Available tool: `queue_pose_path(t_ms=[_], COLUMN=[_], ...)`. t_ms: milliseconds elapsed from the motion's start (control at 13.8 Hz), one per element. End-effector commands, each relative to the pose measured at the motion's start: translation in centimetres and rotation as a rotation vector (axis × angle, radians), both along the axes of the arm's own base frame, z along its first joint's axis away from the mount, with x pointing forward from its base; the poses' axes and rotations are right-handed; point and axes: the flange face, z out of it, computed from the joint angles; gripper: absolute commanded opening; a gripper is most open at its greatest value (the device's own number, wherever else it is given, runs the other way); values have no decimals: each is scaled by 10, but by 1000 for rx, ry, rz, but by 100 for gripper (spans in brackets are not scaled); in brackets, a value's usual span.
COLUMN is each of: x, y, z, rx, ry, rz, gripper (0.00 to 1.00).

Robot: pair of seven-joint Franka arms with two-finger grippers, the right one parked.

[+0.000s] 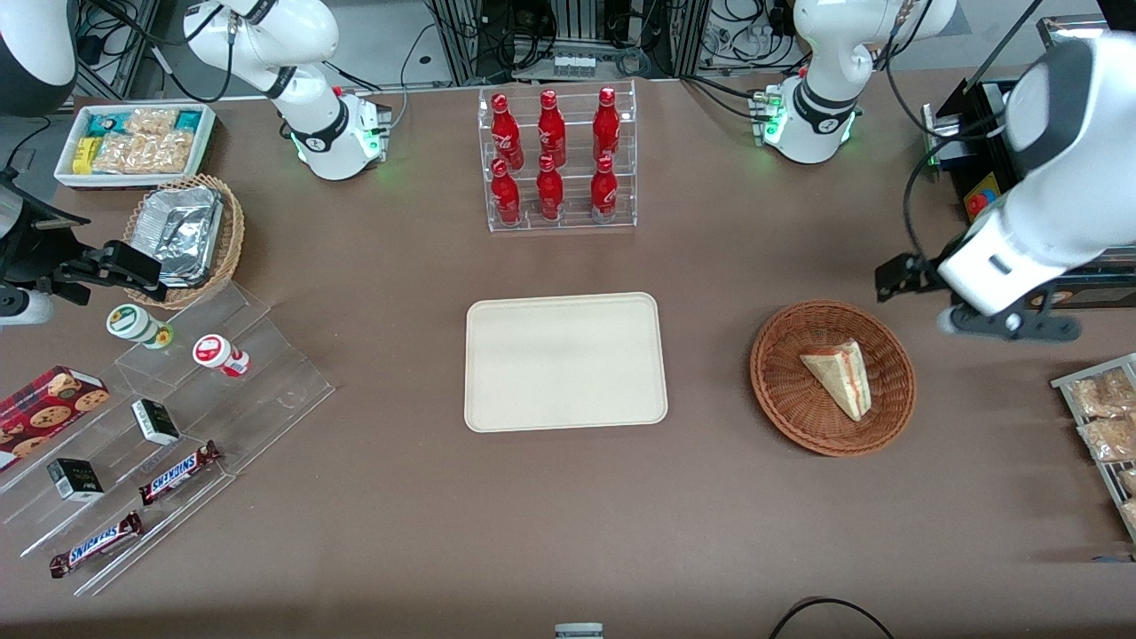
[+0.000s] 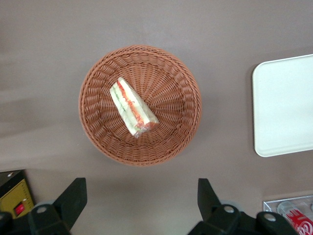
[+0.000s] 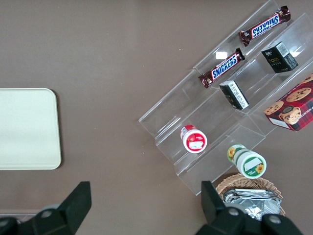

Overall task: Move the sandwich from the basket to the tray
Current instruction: 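Move the left gripper over the sandwich in the wicker basket, then lower the left gripper and close it on the wrapped sandwich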

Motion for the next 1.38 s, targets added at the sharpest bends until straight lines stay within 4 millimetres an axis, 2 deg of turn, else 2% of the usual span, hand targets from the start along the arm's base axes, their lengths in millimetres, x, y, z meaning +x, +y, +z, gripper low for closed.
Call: queue_pose_path(t_ms=[0,145,364,582,727,945,1164,1309], x=[17,21,14,5,-2,-17,-33,-35], y=[-2,-2,-1,4,7,17,19,19], z=[-42,-66,-108,-132,-146,-156,-169,-172], rx=[-13,-12,-15,-11,-8,-6,5,10], ry=[11,5,-27,-37,-37,-66,-86,-88], rz=[12,13,17,25,29,59,254,371], gripper=[100,100,100,100,100,100,100,100])
